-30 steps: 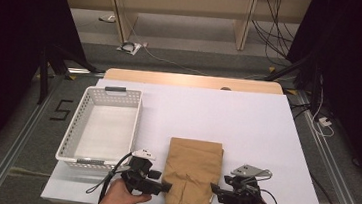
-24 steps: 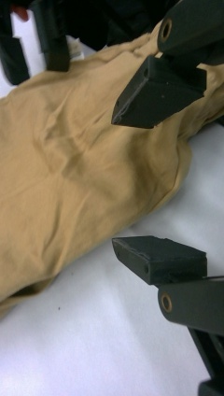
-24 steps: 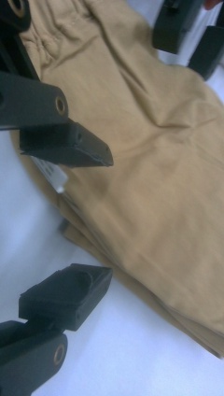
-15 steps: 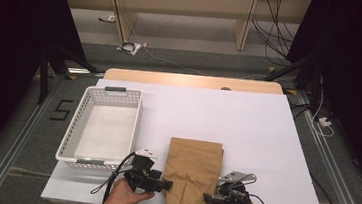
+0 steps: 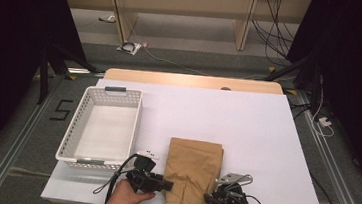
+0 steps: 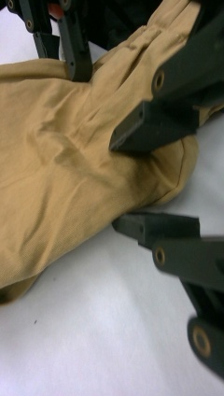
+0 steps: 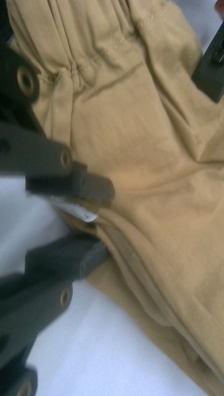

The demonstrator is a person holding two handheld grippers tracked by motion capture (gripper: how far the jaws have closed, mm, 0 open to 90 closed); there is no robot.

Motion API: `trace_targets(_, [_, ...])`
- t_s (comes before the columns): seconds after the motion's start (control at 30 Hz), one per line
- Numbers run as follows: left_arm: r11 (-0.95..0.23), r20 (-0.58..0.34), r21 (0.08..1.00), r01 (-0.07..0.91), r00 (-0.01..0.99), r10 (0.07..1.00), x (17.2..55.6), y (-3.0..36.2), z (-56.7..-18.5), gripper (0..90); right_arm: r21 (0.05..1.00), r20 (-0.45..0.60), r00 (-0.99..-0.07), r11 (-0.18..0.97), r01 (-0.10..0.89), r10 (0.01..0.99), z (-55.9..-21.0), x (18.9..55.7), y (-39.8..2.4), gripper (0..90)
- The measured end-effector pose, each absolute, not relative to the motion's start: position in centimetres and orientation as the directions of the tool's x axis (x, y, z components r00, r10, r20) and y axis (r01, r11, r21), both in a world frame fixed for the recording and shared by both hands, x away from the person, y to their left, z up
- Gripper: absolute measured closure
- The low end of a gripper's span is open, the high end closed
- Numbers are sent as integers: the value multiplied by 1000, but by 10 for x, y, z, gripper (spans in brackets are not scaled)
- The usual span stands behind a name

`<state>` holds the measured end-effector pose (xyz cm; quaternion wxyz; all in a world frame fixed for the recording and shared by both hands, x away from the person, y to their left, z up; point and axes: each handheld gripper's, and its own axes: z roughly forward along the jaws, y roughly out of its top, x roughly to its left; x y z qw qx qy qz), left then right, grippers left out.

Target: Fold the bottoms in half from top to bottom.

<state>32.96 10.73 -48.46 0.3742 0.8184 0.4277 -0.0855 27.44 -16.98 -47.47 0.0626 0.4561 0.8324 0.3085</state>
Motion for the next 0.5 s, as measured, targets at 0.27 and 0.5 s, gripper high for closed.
trace_targets(0.27, [-347,-448,571,744,636,628,328,106,-480,870,601,195,-594,383,701,780,-468,275,-174,843])
trace_targets(0.5, [-313,-469,601,736,641,608,331,107,-472,886,635,214,-583,342,692,784,-459,278,-184,850])
